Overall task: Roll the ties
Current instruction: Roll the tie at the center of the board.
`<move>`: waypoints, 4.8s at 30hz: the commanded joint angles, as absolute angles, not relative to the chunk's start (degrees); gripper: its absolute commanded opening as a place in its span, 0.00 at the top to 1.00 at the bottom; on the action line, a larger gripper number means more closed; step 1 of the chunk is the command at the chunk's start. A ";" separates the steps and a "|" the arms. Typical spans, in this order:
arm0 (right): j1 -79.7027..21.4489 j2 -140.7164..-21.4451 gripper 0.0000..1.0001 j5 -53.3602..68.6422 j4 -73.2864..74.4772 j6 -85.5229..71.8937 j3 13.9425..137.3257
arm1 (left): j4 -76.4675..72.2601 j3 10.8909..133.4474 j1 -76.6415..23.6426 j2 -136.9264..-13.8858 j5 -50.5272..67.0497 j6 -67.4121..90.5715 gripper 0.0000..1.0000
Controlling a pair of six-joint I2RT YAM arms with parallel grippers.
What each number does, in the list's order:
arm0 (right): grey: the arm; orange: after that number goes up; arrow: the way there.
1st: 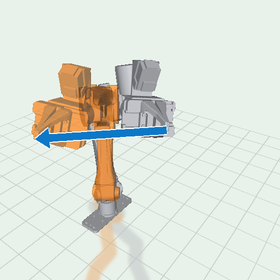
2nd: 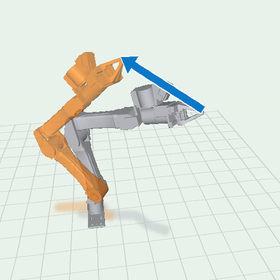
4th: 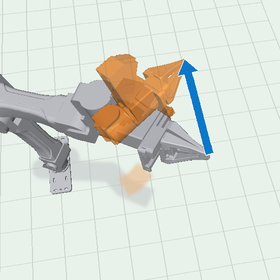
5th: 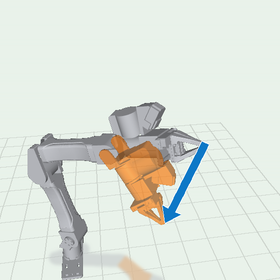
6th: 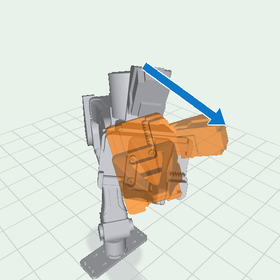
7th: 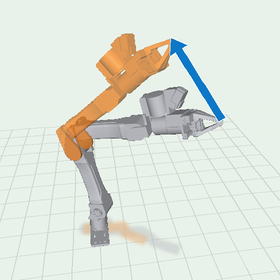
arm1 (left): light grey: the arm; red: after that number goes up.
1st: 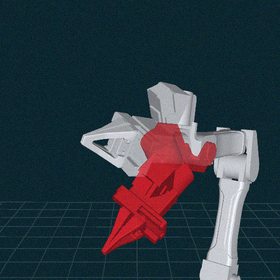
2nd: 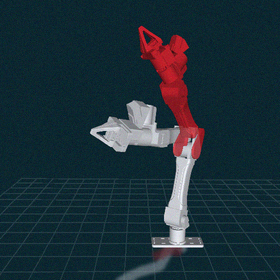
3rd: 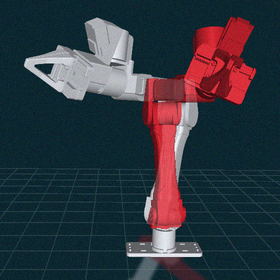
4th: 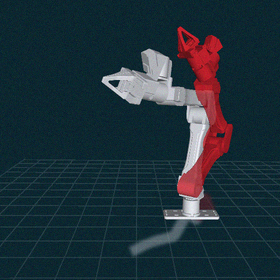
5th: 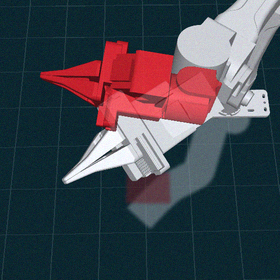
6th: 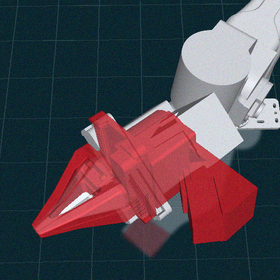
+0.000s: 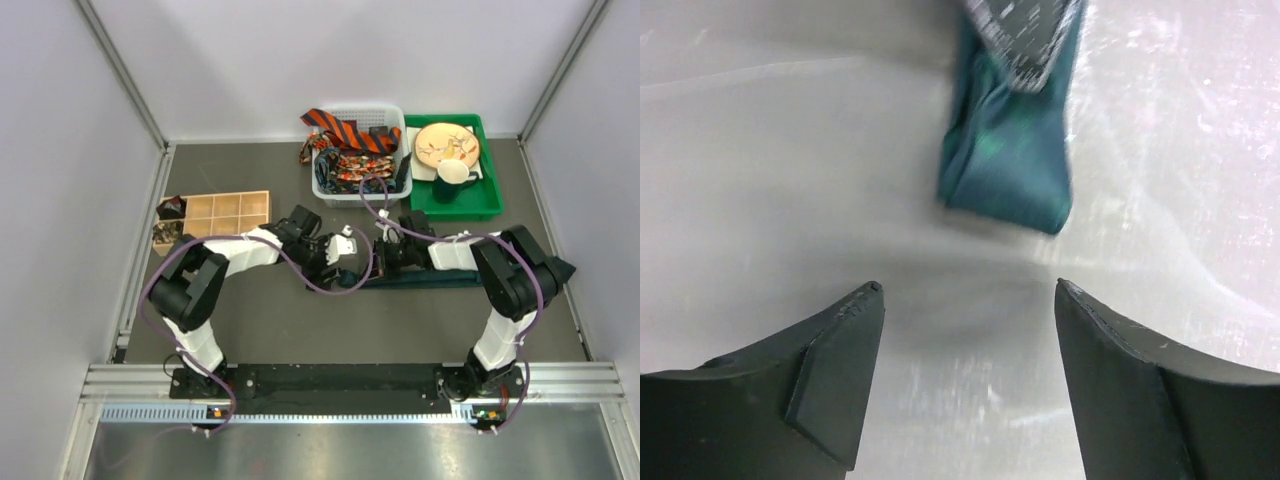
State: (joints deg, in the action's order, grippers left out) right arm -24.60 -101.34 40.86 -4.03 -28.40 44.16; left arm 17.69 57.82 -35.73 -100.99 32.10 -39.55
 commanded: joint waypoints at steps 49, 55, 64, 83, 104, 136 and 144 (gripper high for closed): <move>-24.87 -105.56 1.00 35.24 2.02 -23.47 48.08 | 6.94 64.95 -44.12 -107.84 36.21 -37.19 0.63; -24.87 -105.29 1.00 36.91 0.44 -24.43 46.94 | 8.08 66.53 -44.56 -110.56 34.98 -35.07 0.61; -24.70 -104.77 1.00 38.49 -2.98 -25.31 45.44 | 17.38 68.99 -45.97 -113.64 28.92 -38.84 0.60; -22.50 -100.82 0.91 44.29 -3.96 -27.77 45.09 | 31.99 74.26 -47.64 -118.04 17.49 -39.82 0.77; -19.86 -97.37 0.77 49.57 -5.78 -29.97 43.42 | 36.39 77.34 -47.64 -120.23 18.10 -40.08 0.79; -20.13 -101.69 1.00 40.70 3.33 -19.96 45.53 | 30.25 75.59 -45.53 -116.55 23.46 -35.34 0.48; -20.13 -100.99 1.00 36.04 6.77 -16.53 46.40 | 12.24 64.53 -41.40 -105.67 33.73 -30.16 0.20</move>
State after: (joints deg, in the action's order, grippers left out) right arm -19.75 -101.16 45.98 2.20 -22.17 45.67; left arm 19.92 70.63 -43.64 -110.56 28.49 -34.68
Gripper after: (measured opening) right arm 0.016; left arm 0.686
